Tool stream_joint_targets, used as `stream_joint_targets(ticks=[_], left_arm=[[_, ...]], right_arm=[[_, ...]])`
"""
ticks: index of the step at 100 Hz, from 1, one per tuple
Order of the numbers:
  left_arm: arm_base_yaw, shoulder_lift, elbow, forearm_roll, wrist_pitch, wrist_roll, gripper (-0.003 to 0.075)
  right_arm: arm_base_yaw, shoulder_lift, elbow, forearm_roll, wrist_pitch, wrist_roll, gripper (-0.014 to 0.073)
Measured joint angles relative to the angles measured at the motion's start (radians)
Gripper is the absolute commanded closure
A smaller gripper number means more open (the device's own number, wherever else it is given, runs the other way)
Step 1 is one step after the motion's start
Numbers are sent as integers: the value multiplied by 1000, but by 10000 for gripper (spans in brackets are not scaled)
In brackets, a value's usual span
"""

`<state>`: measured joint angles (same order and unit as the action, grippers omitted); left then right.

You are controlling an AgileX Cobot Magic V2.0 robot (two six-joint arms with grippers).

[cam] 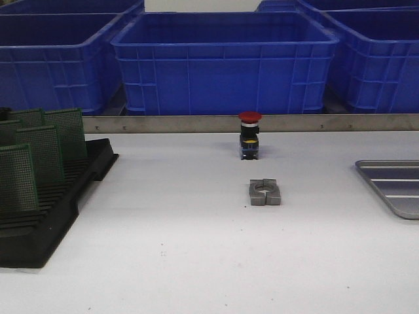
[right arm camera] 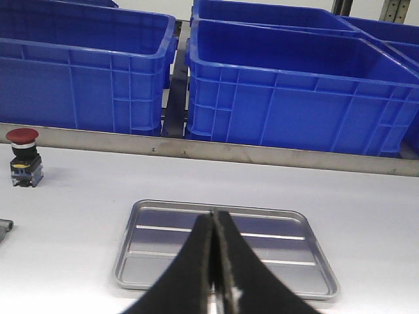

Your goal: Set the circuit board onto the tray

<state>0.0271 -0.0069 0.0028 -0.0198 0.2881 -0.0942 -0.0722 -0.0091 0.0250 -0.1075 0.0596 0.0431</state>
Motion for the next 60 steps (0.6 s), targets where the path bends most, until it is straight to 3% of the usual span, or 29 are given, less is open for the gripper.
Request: stream_joint_targets(ticks=[38,60], left_arm=[[0,0,0,0,-16,0,741],[0,0,0,-4,-166,0,741]], right_arm=[[0,0,0,0,0,0,654],[0,0,0,0,0,0,654]])
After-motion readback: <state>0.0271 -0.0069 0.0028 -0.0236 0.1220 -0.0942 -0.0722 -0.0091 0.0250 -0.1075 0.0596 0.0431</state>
